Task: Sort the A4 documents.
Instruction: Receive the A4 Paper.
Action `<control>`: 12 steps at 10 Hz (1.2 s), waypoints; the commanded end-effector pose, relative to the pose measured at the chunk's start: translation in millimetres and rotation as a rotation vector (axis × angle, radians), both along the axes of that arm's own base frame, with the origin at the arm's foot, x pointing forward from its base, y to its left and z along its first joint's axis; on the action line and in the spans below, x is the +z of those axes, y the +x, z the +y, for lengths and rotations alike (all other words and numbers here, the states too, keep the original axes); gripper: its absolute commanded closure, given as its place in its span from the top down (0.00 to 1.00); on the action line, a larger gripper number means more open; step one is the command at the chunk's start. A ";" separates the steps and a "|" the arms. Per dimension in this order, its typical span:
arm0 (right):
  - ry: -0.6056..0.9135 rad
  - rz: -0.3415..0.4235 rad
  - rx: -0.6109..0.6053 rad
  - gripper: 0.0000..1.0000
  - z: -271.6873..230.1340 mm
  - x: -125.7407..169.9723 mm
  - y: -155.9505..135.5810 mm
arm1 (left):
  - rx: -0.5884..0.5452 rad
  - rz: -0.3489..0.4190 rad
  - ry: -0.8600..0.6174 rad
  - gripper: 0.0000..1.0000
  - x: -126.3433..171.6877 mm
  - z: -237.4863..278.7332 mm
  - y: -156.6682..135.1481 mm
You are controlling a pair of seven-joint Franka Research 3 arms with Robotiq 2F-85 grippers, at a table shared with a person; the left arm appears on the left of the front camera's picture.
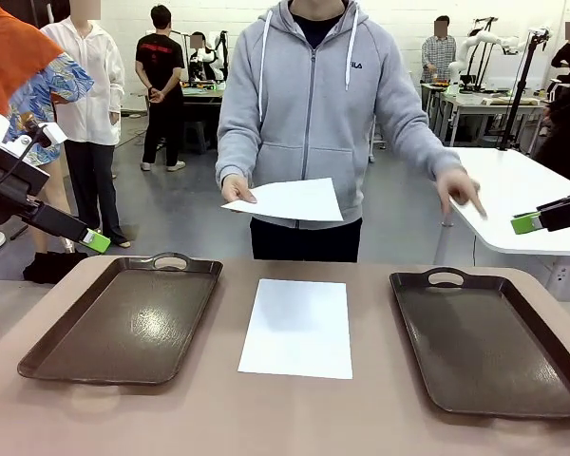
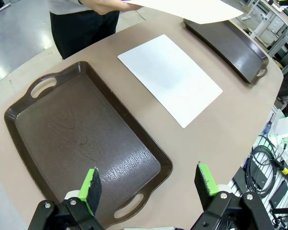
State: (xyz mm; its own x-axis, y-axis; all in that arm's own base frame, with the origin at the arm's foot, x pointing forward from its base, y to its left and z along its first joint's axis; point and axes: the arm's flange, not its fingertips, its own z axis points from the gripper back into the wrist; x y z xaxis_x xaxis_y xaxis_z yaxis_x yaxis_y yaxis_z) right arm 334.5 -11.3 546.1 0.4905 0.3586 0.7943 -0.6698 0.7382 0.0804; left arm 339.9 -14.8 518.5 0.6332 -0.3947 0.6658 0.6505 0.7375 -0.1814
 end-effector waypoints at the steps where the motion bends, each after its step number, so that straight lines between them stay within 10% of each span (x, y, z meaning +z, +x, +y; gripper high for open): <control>1: 0.008 -0.001 0.006 1.00 -0.7 -0.3 0.1 | -0.009 -0.002 -0.010 1.00 0.2 0.6 -0.1; 12: 0.008 -0.001 0.006 1.00 -0.7 -0.3 0.1 | -0.009 -0.002 -0.010 1.00 0.2 0.6 -0.1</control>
